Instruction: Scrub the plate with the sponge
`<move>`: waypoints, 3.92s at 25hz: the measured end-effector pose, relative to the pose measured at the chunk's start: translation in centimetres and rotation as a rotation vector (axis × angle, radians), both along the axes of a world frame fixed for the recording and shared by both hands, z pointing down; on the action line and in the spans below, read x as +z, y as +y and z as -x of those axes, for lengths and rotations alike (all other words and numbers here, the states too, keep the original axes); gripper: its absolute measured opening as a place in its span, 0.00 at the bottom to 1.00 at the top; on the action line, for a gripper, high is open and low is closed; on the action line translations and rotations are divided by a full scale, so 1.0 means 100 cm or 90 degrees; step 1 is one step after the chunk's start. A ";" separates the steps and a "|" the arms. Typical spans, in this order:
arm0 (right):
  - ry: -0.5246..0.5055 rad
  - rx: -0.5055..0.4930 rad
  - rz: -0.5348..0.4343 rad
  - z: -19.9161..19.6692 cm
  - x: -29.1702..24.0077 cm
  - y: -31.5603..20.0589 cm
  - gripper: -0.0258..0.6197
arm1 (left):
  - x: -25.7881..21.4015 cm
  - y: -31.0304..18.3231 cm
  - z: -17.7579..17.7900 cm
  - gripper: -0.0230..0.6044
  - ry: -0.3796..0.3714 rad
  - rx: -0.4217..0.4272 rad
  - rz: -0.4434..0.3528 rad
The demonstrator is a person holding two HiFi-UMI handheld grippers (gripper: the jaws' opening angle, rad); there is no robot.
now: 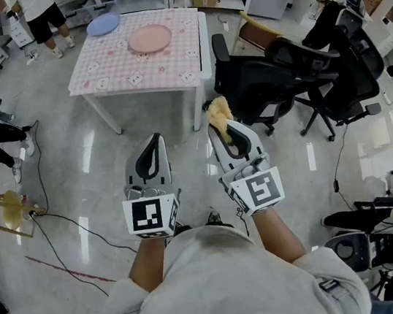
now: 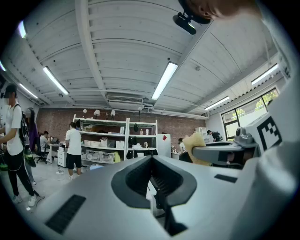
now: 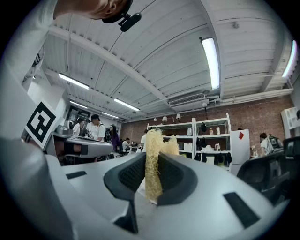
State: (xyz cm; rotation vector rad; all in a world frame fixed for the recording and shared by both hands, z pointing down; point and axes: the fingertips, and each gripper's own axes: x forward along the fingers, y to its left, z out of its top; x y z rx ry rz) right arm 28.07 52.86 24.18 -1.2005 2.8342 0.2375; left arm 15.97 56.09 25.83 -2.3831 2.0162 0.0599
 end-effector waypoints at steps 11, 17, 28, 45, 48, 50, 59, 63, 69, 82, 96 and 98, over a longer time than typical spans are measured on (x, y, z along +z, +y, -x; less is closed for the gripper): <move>-0.004 -0.020 0.030 0.008 0.012 0.010 0.14 | 0.017 0.011 -0.004 0.05 0.001 0.019 0.038; -0.003 -0.024 0.039 0.013 0.021 0.012 0.14 | 0.032 0.015 -0.001 0.09 0.007 0.024 0.058; 0.012 -0.020 0.039 0.043 0.025 0.021 0.14 | 0.038 0.027 0.035 0.14 0.018 0.020 0.063; 0.032 0.020 0.059 0.094 0.045 -0.005 0.14 | 0.070 0.004 0.098 0.14 0.028 0.044 0.099; 0.029 0.015 0.053 0.100 0.045 -0.037 0.14 | 0.070 -0.025 0.103 0.13 0.025 0.040 0.095; 0.024 0.009 0.051 0.105 0.045 -0.064 0.14 | 0.070 -0.049 0.108 0.14 0.022 0.034 0.093; 0.019 -0.045 0.041 0.127 0.037 -0.196 0.14 | 0.060 -0.182 0.126 0.13 0.020 -0.001 0.091; 0.018 -0.054 0.055 0.124 0.041 -0.243 0.14 | 0.062 -0.229 0.124 0.13 0.017 -0.011 0.100; 0.007 -0.058 0.087 0.121 0.058 -0.300 0.14 | 0.075 -0.275 0.124 0.13 0.005 -0.018 0.133; 0.030 -0.027 0.111 0.188 0.076 -0.417 0.14 | 0.086 -0.406 0.191 0.13 0.001 0.023 0.145; 0.070 0.063 0.158 0.271 0.092 -0.513 0.14 | 0.099 -0.530 0.271 0.13 0.013 0.157 0.170; 0.073 0.066 0.166 0.273 0.095 -0.522 0.14 | 0.105 -0.542 0.274 0.13 0.016 0.164 0.181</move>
